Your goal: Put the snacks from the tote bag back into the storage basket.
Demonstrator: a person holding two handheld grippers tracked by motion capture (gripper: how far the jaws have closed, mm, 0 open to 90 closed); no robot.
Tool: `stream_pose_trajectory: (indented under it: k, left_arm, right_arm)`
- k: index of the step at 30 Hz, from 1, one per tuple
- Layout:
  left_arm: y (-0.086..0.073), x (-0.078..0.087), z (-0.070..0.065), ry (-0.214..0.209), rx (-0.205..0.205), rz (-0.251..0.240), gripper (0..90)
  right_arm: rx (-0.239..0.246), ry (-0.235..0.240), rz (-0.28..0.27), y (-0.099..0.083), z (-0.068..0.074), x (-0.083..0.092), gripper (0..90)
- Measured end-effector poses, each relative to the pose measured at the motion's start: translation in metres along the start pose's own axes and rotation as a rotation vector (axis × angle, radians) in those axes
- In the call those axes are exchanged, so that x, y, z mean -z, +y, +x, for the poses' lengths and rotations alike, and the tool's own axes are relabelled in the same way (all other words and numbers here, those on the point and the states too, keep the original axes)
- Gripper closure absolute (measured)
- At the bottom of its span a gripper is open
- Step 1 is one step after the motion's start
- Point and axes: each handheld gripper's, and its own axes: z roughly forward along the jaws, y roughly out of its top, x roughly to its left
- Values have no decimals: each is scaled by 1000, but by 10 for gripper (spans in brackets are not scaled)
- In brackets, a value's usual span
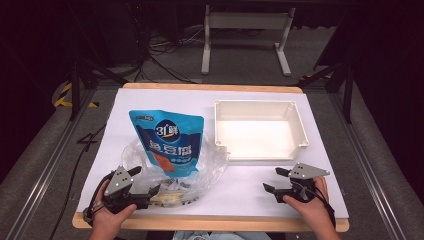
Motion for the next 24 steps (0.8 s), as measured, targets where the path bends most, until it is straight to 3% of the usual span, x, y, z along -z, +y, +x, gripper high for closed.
stream_pose_trajectory:
  k: [11, 13, 18, 24]
  left_arm:
    - [0, 0, -1, 0, 3, -3, 143]
    - [0, 0, -1, 2, -5, -1, 143]
    - [0, 0, -1, 4, -7, 1, 143]
    - [1, -1, -2, 5, -3, 4, 143]
  right_arm:
    - [45, 0, 1, 12, 0, 10, 256]
    - [72, -5, -6, 18, 4, 14, 254]
    - [60, 32, -48, 27, 9, 23, 240]
    - [98, 55, -56, 43, 18, 29, 207]
